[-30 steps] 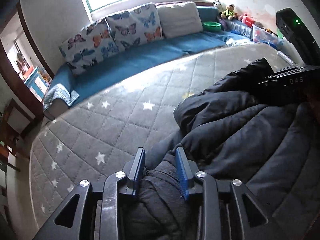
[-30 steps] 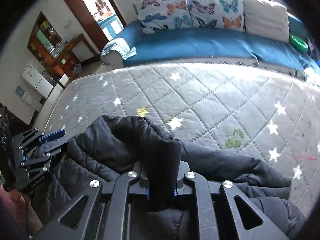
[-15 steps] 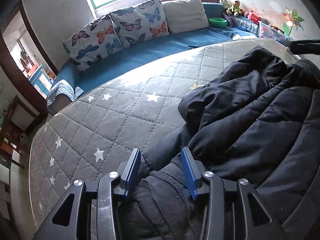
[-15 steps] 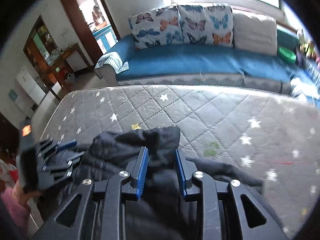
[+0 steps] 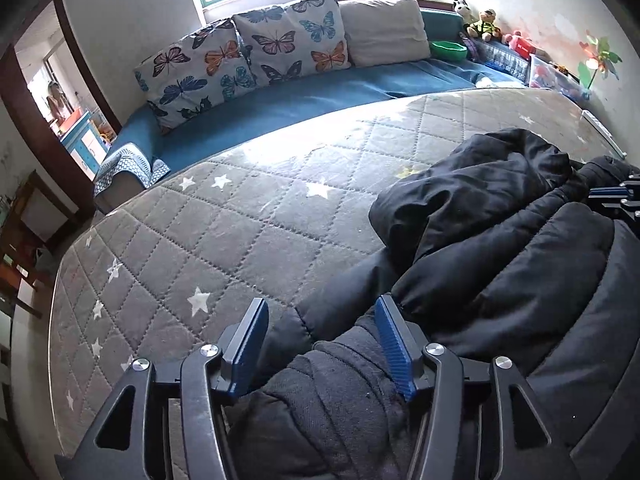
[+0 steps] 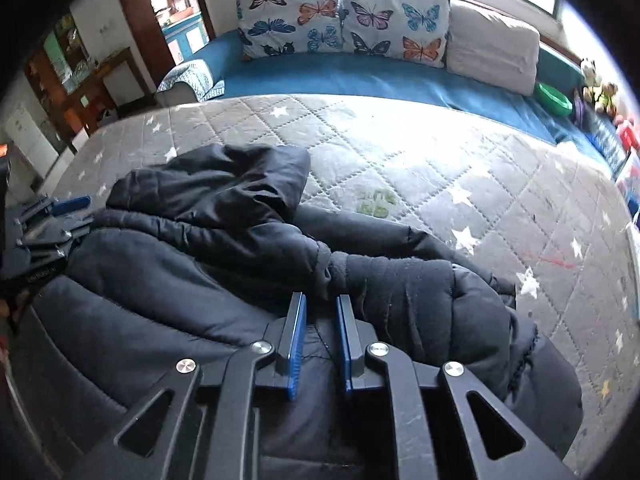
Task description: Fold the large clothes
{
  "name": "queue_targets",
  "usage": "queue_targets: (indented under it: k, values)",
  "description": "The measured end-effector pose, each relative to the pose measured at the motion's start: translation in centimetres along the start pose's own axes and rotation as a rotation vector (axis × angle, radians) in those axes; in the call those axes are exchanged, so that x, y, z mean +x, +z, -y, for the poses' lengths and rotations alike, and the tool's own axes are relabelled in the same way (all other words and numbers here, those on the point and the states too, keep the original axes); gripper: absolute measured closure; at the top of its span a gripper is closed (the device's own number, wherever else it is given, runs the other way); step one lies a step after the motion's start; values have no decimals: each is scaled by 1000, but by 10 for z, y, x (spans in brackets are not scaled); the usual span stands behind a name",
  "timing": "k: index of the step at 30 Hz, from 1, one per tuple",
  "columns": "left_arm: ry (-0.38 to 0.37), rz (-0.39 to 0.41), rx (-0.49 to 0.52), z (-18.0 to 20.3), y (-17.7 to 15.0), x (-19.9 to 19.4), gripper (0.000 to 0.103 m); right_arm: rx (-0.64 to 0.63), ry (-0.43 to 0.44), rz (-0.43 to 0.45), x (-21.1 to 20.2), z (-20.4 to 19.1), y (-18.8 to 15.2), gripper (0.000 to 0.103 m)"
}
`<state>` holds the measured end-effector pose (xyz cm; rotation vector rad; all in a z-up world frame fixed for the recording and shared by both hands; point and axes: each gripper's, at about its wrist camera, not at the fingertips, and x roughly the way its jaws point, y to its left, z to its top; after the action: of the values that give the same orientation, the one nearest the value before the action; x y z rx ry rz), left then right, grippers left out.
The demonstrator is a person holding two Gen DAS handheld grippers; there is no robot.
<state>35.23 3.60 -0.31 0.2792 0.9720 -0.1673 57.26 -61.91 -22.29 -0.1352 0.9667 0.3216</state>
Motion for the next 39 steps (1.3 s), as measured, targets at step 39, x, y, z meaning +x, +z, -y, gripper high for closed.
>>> queue_targets:
  k: [39]
  values:
    - [-165,113,-151,56,-115,-142,39,-236,17,109,-65,-110,-85,51]
